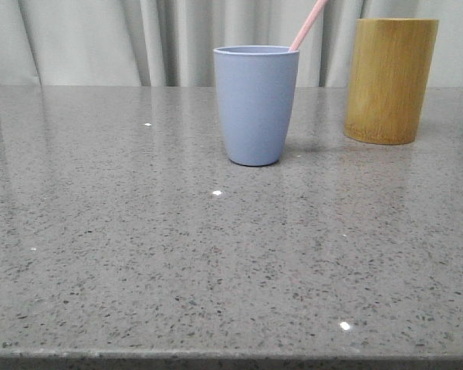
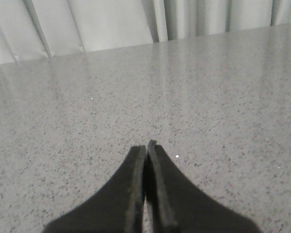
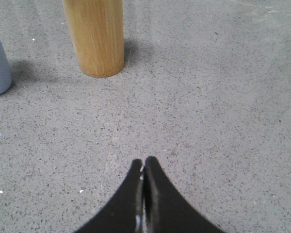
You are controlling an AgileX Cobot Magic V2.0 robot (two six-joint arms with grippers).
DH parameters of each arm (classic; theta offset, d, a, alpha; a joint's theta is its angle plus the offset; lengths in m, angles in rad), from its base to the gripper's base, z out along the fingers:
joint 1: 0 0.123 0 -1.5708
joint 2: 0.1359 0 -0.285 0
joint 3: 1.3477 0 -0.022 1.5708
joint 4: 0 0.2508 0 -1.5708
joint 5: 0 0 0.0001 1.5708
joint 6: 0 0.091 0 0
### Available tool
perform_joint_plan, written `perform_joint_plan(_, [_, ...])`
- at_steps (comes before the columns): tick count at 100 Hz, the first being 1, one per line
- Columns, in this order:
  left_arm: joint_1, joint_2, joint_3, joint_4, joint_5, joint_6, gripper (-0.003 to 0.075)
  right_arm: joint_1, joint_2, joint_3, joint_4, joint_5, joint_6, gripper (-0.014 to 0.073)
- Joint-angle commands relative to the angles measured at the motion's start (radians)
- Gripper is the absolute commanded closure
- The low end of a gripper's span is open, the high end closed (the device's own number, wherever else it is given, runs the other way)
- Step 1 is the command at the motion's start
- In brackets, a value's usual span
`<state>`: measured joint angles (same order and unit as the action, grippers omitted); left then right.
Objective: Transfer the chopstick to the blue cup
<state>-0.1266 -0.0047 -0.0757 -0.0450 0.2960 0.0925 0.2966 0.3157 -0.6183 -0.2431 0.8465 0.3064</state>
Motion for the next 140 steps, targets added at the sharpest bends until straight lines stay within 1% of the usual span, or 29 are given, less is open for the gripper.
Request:
perform_joint_plan(1, [0.020,-0.032,-0.007,0.007,-0.104,-0.002,0.0739,-0.006,0.009,-0.021,-0.015,-0.067,-0.002,0.0661])
perform_joint_plan(22, [0.081,-0.034,0.022,0.008,-0.138,-0.002,0.0739,-0.006,0.009,-0.021,-0.015,-0.068,-0.002,0.0661])
perform_joint_plan(44, [0.080,-0.034,0.088,0.008,-0.271,-0.004,0.0739,-0.006,0.009,-0.021,-0.015,-0.067,-0.002,0.0661])
perform_joint_plan(140, [0.080,-0.034,0.088,0.011,-0.268,-0.004,0.0739,-0.006,0.009,-0.019,-0.015,-0.068,-0.002,0.0661])
